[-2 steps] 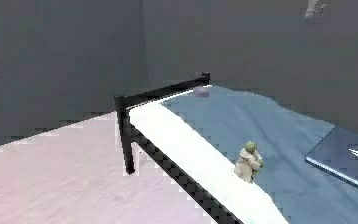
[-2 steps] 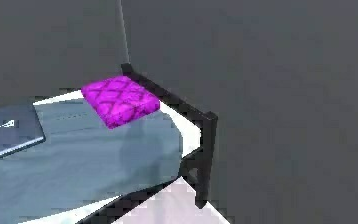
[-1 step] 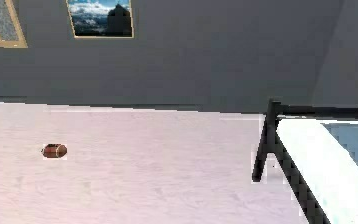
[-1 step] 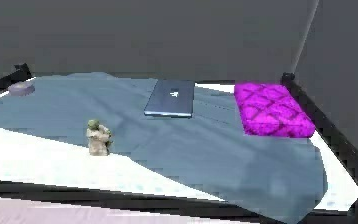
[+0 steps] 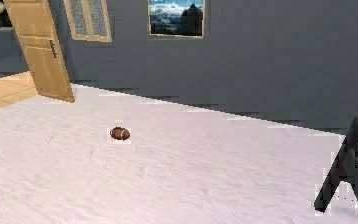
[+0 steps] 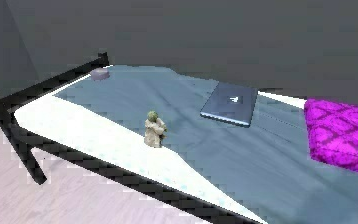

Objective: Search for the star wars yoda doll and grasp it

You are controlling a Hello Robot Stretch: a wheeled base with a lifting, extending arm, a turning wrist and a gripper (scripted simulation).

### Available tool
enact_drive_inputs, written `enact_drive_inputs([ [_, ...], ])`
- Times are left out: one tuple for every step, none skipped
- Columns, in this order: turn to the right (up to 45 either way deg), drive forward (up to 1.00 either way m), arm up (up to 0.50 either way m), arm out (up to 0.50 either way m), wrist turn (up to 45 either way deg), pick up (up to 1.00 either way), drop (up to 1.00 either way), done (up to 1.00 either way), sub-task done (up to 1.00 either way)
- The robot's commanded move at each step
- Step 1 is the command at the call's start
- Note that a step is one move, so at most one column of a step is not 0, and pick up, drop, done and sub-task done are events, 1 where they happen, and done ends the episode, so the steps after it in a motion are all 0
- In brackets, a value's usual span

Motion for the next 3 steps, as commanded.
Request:
enact_drive_inputs([
  [0.0,0.00,0.50,0.00,0.0,0.00,0.00,0.00,0.00],
  [0.0,0.00,0.36,0.00,0.0,0.00,0.00,0.00,0.00],
  [0.0,0.00,0.00,0.42,0.0,0.00,0.00,0.00,0.00],
])
